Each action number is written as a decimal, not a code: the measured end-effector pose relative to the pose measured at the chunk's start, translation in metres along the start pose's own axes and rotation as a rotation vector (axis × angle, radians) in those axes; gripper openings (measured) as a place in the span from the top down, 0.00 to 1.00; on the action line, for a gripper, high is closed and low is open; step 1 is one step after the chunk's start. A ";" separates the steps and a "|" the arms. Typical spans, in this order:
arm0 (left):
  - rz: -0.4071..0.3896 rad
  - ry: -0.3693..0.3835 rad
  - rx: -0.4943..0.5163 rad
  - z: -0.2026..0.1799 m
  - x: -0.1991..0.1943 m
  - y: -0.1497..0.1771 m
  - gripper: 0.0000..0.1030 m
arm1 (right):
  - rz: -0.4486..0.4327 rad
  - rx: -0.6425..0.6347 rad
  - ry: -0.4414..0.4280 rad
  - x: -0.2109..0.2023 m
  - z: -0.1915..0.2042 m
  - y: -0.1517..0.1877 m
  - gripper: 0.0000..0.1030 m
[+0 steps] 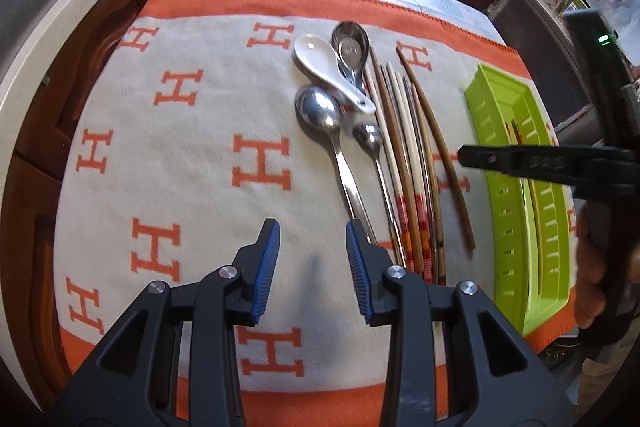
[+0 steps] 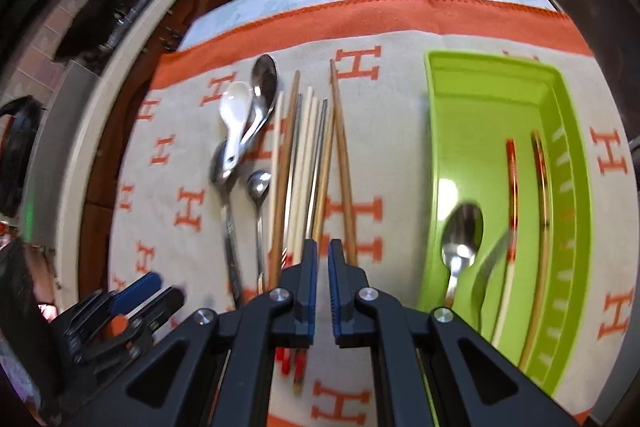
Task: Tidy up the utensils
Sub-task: 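Return both grippers to the pile and grasp a wooden chopstick with the right gripper, then carry the wooden chopstick into the green tray with the right gripper while the left gripper places another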
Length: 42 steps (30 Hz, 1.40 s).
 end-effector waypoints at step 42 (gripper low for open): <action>0.185 0.217 0.113 -0.081 0.056 -0.059 0.78 | 0.022 0.132 -0.118 0.000 -0.022 -0.011 0.94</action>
Point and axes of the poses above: each gripper's, at about its wrist camera, not at the fingertips, and x roughly the way its jaws point, z to its left, y to its underside, the point moved 8 cm from there along x, roughly the way its jaws point, and after that the axes turned 9 degrees about x, right-handed, at the moved point
